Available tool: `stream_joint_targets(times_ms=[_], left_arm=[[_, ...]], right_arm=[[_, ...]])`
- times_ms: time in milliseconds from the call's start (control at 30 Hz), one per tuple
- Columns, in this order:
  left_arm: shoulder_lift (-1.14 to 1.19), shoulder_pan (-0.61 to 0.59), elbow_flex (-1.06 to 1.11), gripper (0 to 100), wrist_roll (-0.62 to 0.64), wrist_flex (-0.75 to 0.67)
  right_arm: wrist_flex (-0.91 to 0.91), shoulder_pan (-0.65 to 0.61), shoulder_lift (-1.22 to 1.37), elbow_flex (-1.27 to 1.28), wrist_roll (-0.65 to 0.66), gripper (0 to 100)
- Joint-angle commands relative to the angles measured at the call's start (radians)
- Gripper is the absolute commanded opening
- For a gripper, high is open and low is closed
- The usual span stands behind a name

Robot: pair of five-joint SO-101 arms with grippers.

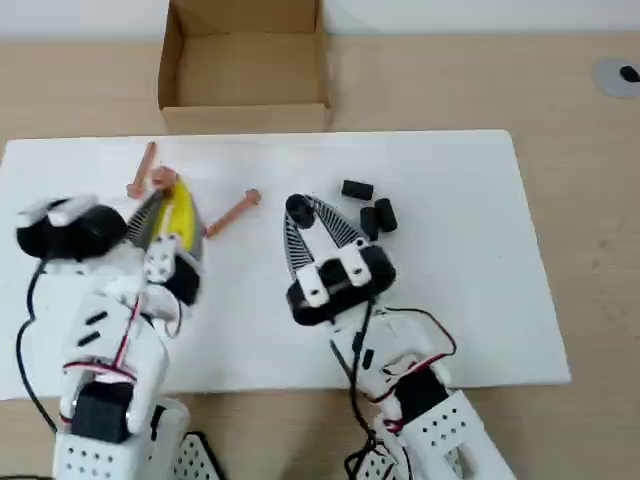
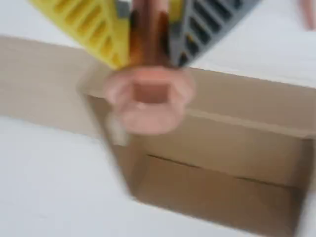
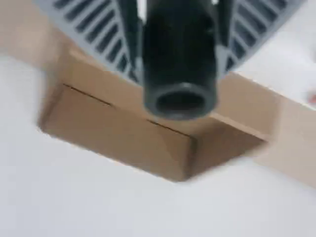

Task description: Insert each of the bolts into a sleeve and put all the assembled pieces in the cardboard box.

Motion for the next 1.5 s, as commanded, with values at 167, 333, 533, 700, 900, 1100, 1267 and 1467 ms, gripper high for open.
stream_joint_targets(times_ms=[167,333,533,700,900,1100,1267,1467], left_arm=[[-0.042,0.167,-0.215,1,-0.066,0.008],[-0.031,0.201,-0.316,1,-0.146,0.052],[-0.015,0.377,-0.413,1,-0.203,0.262],[-0.002,0.391,-0.425,1,-0.204,0.278],[-0.004,0.331,-0.425,1,-0.21,0.273],[-0.005,0.29,-0.325,1,-0.344,0.143],[-0.005,0.285,-0.239,1,-0.341,0.012],[-0.005,0.284,-0.232,1,-0.348,-0.049]], right_arm=[[-0.018,-0.116,-0.021,0.002,-0.258,1.0],[0.061,-0.191,-0.021,0.002,-0.361,1.0],[0.068,-0.232,-0.03,0.002,-0.41,1.0],[0.044,-0.231,-0.03,0.002,-0.419,1.0],[0.049,-0.231,-0.048,0.002,-0.445,1.0],[0.051,-0.228,-0.13,0.002,-0.448,1.0],[0.091,-0.232,-0.163,0.001,-0.442,1.0],[0.186,-0.3,-0.17,0.001,-0.333,1.0]])
